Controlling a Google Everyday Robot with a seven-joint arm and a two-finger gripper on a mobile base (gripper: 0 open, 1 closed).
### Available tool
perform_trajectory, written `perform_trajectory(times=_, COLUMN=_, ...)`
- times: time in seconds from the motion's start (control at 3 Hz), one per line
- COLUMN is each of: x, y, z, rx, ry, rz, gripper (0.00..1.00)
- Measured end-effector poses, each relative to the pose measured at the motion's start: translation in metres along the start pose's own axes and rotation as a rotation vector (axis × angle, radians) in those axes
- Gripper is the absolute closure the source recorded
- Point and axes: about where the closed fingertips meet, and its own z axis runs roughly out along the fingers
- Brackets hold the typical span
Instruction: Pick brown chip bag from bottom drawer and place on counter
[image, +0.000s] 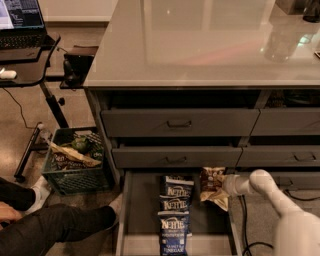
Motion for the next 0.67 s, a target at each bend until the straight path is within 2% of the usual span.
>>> perform_trajectory(times=0.33, x=-0.030, y=0.023, z=-0.033, rx=-0.014, ry=-0.040, rz=-0.017, gripper=1.00)
perform_trajectory(times=0.67, x=-0.044, y=0.079, z=-0.040, rx=-0.090, ry=-0.059, rz=0.001, gripper=1.00)
